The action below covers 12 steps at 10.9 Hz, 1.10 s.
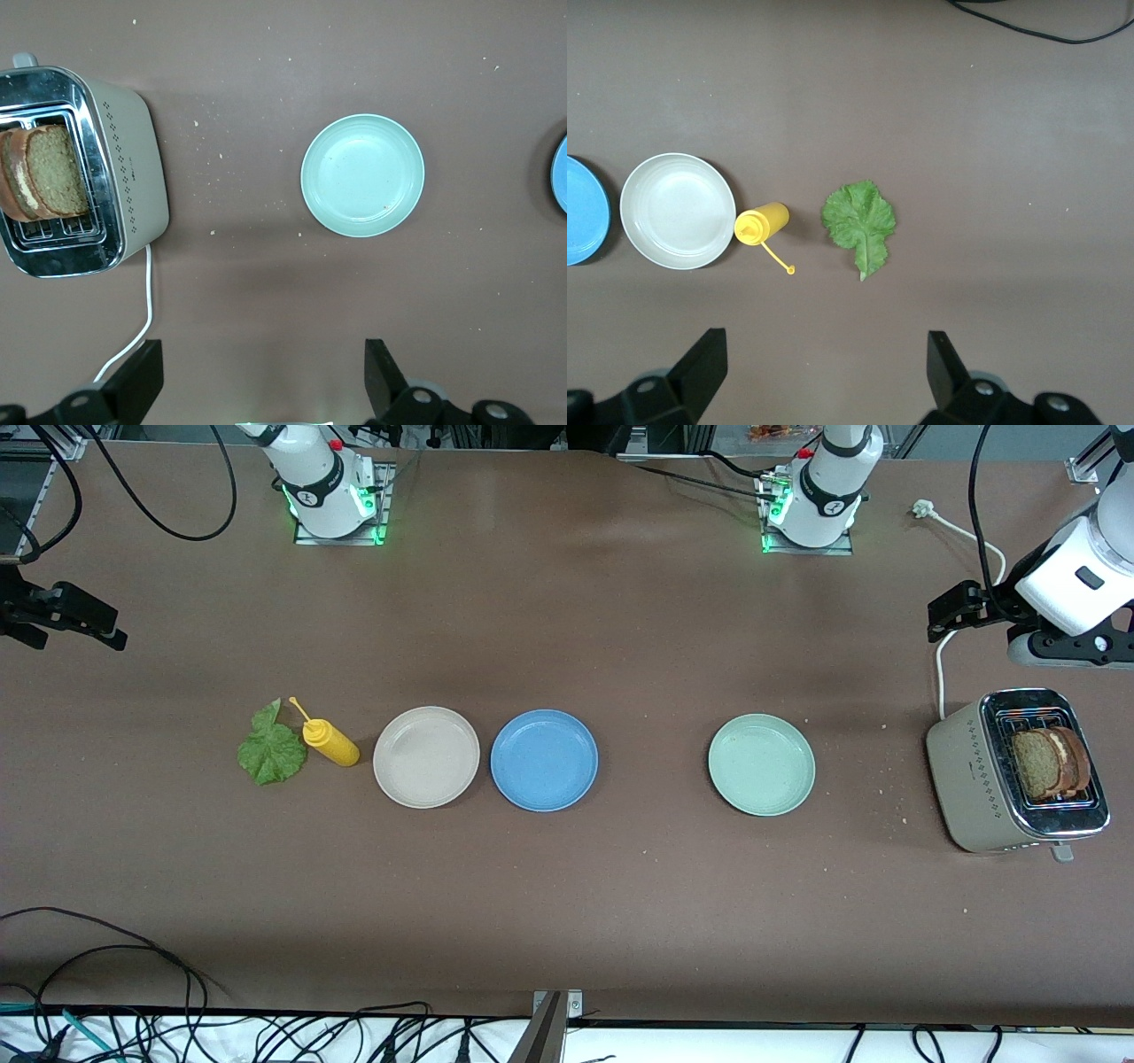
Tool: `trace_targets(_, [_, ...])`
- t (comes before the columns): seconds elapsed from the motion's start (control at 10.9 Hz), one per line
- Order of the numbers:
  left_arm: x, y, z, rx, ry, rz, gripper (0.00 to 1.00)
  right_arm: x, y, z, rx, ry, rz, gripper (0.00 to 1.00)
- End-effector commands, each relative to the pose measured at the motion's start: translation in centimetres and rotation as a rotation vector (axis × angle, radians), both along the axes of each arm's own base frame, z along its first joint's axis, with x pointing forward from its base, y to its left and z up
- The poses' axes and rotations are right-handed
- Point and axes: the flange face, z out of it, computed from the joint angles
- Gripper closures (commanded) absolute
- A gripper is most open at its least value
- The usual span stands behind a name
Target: Make sandwich in blue plate with both arms
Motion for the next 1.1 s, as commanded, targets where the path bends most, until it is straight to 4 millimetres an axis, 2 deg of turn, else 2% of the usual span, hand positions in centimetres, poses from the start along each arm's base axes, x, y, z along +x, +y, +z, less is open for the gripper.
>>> trace_targets(0.0, [0.3, -0.4, 0.6, -0.006, 0.009, 0.000, 0.00, -0.2, 0.2, 0.7, 0.004, -0.006, -0.007, 0.00])
trace_targets(0.27, [0.2, -0.9, 0.6, -0.004, 0.009, -0.007, 0.00, -0.3, 0.2, 0.8, 0.004, -0.003, -0.004, 0.00])
trace_targets(0.55, [0.2, -0.9, 0.7, -0.004, 0.008, -0.009, 0.00, -0.2, 1.3, 0.9, 0.001, -0.007, 0.016, 0.00])
trace_targets(1.01, [0.2, -0.8, 0.7, -0.004, 0.008, -0.006, 0.00, -0.3, 1.4, 0.9, 0.000, -0.005, 0.017, 0.00])
